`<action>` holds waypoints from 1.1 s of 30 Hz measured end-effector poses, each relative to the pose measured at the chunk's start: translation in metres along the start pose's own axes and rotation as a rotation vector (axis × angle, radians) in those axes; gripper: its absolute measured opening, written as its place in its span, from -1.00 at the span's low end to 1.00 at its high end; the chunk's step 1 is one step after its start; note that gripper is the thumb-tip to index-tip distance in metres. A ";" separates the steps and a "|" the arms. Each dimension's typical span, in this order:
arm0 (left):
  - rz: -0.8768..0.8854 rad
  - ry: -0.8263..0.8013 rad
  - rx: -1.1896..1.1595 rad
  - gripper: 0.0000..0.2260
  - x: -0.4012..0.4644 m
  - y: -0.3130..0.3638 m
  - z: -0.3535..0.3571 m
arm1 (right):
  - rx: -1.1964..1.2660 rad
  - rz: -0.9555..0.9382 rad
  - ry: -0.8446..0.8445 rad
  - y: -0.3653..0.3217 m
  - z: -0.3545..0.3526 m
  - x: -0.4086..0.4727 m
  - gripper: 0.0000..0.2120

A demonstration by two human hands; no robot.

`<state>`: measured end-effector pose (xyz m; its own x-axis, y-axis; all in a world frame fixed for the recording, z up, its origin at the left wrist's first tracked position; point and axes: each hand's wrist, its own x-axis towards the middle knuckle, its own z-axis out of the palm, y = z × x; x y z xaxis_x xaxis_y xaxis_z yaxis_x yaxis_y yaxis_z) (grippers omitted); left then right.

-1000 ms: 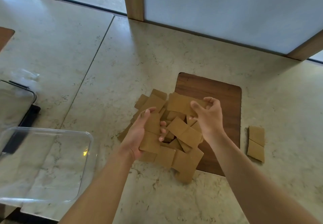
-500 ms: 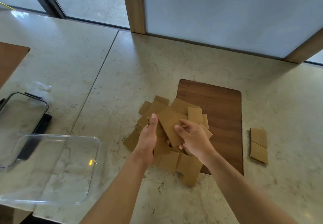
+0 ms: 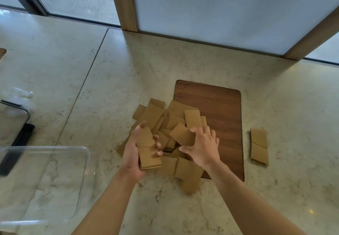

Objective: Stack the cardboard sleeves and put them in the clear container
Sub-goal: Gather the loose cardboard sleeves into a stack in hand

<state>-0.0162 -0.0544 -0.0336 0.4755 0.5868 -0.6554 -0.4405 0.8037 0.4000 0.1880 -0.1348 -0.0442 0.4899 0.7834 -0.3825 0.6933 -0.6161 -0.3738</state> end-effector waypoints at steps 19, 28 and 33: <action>0.128 0.037 0.525 -0.56 0.001 -0.027 0.038 | 0.809 -0.049 -0.508 0.015 -0.043 -0.016 -0.72; -0.272 -0.079 0.534 -0.46 -0.026 -0.029 0.012 | 0.986 0.006 -0.041 0.004 -0.034 -0.013 -0.79; -0.503 -0.237 0.393 -0.24 -0.038 -0.043 -0.009 | 0.513 -0.324 -0.293 -0.013 -0.012 -0.031 -0.81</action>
<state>-0.0223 -0.1116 -0.0318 0.7235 0.1021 -0.6827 0.1661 0.9342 0.3158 0.1701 -0.1503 -0.0176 0.0853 0.9252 -0.3697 0.4064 -0.3711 -0.8349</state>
